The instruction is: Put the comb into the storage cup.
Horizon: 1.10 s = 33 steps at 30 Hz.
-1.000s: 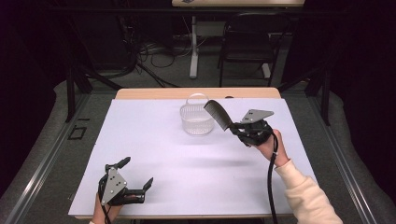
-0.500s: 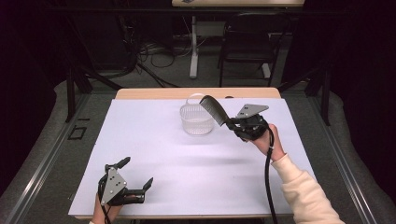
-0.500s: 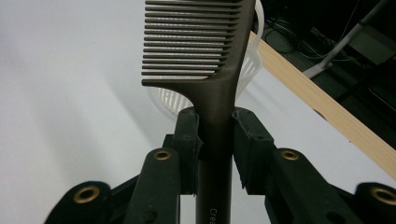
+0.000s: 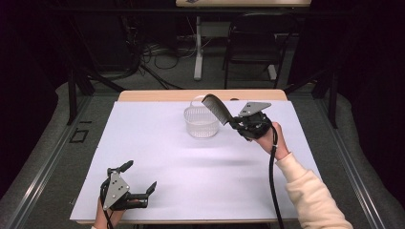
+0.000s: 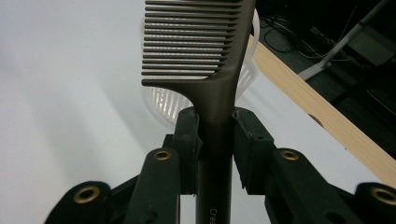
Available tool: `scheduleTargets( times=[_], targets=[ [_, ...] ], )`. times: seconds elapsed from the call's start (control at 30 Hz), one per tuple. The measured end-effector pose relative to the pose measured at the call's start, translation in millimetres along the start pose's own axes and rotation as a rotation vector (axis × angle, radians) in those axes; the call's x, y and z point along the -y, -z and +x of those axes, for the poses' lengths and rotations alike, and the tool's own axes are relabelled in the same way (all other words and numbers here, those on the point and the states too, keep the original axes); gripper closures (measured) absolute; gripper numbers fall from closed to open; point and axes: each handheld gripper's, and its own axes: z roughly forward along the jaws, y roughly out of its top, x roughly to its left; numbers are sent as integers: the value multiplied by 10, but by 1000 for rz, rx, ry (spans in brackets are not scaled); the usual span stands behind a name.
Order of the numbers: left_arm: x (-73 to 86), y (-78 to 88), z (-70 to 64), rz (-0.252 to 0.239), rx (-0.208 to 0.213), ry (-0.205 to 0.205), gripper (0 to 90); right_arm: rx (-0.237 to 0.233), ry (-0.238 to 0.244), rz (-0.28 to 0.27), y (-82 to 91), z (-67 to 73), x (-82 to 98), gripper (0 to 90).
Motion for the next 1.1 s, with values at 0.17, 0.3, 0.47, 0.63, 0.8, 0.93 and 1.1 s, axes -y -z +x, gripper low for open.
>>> scheduleTargets(
  times=[0.17, 0.3, 0.47, 0.63, 0.8, 0.93, 1.1],
  targets=[
    [1, 1, 3, 0, -3, 1, 1, 1, -1, -3, -17, -1, -30, 723],
    [0, -2, 0, -1, 0, 2, 1, 0, 3, -3, -22, -7, -48, 723],
    [-4, 5, 1, -1, -2, -3, 1, 1, 9, 2, -21, -20, -83, 723],
    [-6, 6, -4, -4, -2, -1, 1, 8, 5, -7, -20, -37, -122, 723],
    [-4, 2, 2, 0, -2, -3, 1, 10, 10, -11, -42, -40, -171, 723],
    [-4, 5, 3, -2, -1, -1, 1, 9, 14, -13, -53, -54, -206, 723],
    [-5, 8, -3, -3, -2, -3, 1, 13, 26, -15, -79, -39, -250, 723]
  ],
)
